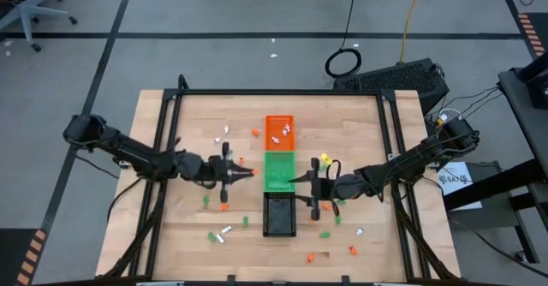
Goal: Sort Halloween decoration
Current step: Put the orange skeleton toy into the black bin
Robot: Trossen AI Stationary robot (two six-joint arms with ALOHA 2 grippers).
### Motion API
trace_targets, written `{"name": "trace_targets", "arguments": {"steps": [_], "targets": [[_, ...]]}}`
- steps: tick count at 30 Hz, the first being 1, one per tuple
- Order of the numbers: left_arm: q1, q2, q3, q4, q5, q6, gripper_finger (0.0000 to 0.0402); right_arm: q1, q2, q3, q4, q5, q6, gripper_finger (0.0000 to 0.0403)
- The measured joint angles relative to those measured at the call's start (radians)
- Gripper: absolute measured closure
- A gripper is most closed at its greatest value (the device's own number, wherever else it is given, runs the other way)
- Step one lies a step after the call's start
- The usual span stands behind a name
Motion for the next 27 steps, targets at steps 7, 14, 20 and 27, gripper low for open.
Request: {"name": "trace_targets", "arguments": {"steps": [7, 14, 20, 27], "targets": [[-0.098, 0.034, 0.0, 0.067, 0.0, 0.033, 0.0389, 0.0, 0.128, 0.024, 0.262, -0.023, 0.033, 0.0234], [-0.189, 0.109, 0.0, 0.155, -0.024, 0.065, 0.0389, 0.007, 0.278, 0.145, 0.297, -0.018, 0.037, 0.0234], [-0.244, 0.206, 0.051, 0.166, -0.113, 0.087, 0.0389, 0.018, 0.379, 0.241, 0.297, 0.037, 0.011, 0.0234], [-0.295, 0.297, 0.144, 0.163, -0.16, 0.148, 0.0389, 0.043, 0.397, 0.277, 0.294, 0.03, -0.001, 0.0234]]}}
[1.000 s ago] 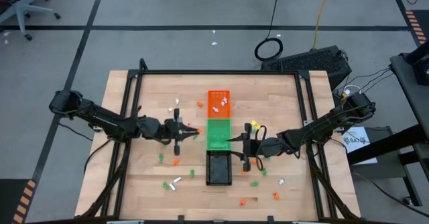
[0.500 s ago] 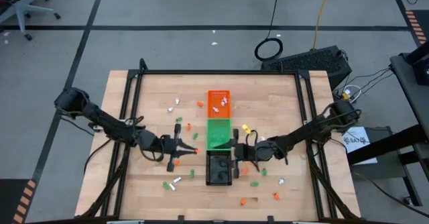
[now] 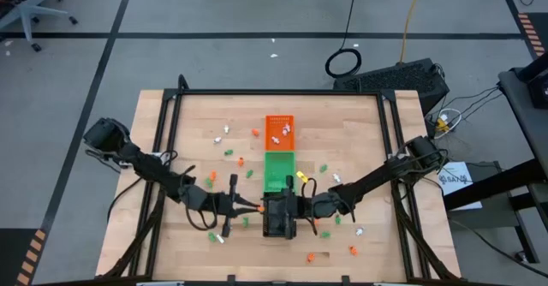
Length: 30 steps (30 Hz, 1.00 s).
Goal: Sort Halloween decoration
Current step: Put the orange skeleton toy into the black bin
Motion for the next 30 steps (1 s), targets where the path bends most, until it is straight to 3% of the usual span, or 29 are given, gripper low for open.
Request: {"name": "trace_targets", "arguments": {"steps": [8, 25, 30], "targets": [[-0.004, 0.034, 0.056, -0.023, -0.018, 0.017, 0.0389, 0.03, 0.001, 0.0, -0.006, 0.001, -0.04, 0.0242], [-0.005, 0.035, 0.058, -0.056, -0.02, 0.008, 0.0388, 0.03, 0.001, 0.0, 0.001, 0.002, -0.078, 0.0384], [-0.005, 0.035, 0.058, -0.055, -0.02, 0.004, 0.0388, 0.034, 0.001, -0.001, 0.0, 0.002, -0.083, 0.0396]]}}
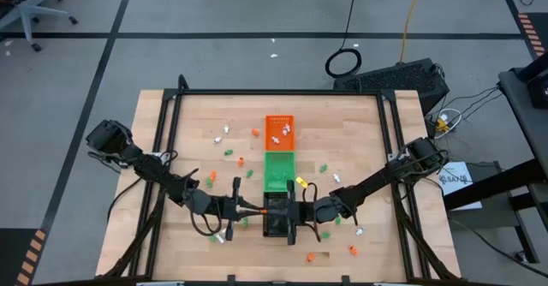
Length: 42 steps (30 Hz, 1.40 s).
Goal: Sort Halloween decoration
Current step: Put the orange skeleton toy into the black bin
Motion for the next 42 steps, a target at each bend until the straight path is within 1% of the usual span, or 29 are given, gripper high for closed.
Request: {"name": "trace_targets", "arguments": {"steps": [8, 11, 14, 19, 22, 24, 27, 29, 34, 38, 42], "targets": [[-0.001, 0.0, 0.0, 0.0, 0.0, -0.036, 0.0388, 0.0, 0.0, 0.0, 0.0, -0.001, 0.0, 0.0393], [-0.007, 0.0, 0.0, -0.01, 0.0, -0.05, 0.0377, 0.0, 0.0, 0.0, -0.002, -0.002, 0.0, 0.0393], [-0.014, 0.0, 0.0, -0.015, -0.001, -0.072, 0.0344, 0.0, -0.002, 0.0, -0.007, -0.004, 0.0, 0.0393], [-0.031, 0.0, 0.0, -0.016, -0.014, -0.076, 0.0273, 0.001, -0.01, -0.001, -0.005, -0.003, -0.005, 0.0393], [-0.045, 0.0, 0.0, -0.019, -0.071, -0.075, 0.0243, 0.005, -0.03, -0.001, -0.028, -0.002, -0.016, 0.0393], [-0.054, -0.001, 0.0, -0.025, -0.123, -0.075, 0.0231, 0.01, -0.058, -0.001, -0.06, 0.0, -0.021, 0.0394], [-0.061, -0.007, 0.0, -0.048, -0.19, -0.075, 0.0225, 0.019, -0.119, -0.001, -0.129, 0.0, -0.026, 0.0394], [-0.064, -0.009, 0.0, -0.058, -0.204, -0.076, 0.0225, 0.026, -0.166, -0.001, -0.176, 0.001, -0.037, 0.0394], [-0.069, -0.01, 0.0, -0.058, -0.205, -0.092, 0.0224, 0.046, -0.285, -0.001, -0.298, 0.002, -0.075, 0.0394], [-0.067, -0.01, 0.0, -0.058, -0.196, -0.126, 0.0224, 0.061, -0.374, -0.001, -0.423, 0.002, -0.069, 0.0394], [-0.067, -0.01, 0.0, -0.059, -0.178, -0.128, 0.0224, 0.082, -0.419, -0.001, -0.485, 0.005, -0.047, 0.0394]]}}
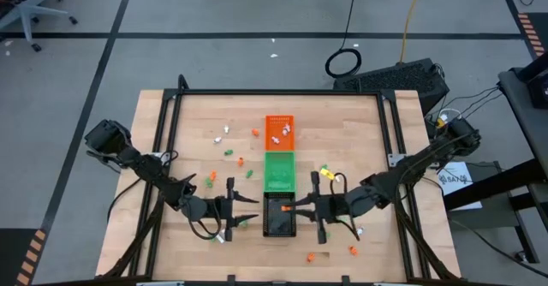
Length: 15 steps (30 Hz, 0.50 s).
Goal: Sort Halloween decoration
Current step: Put the orange skeleton toy into the black bin
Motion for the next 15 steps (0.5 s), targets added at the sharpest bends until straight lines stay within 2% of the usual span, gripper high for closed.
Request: {"name": "trace_targets", "arguments": {"steps": [9, 15], "targets": [[0.001, 0.0, 0.0, 0.0, 0.001, -0.026, 0.0224, 0.024, -0.004, 0.0, -0.015, 0.0, -0.023, 0.0394], [0.002, 0.0, 0.0, 0.0, 0.002, -0.026, 0.0224, 0.024, -0.004, 0.0, -0.044, -0.003, -0.109, 0.0394]]}}
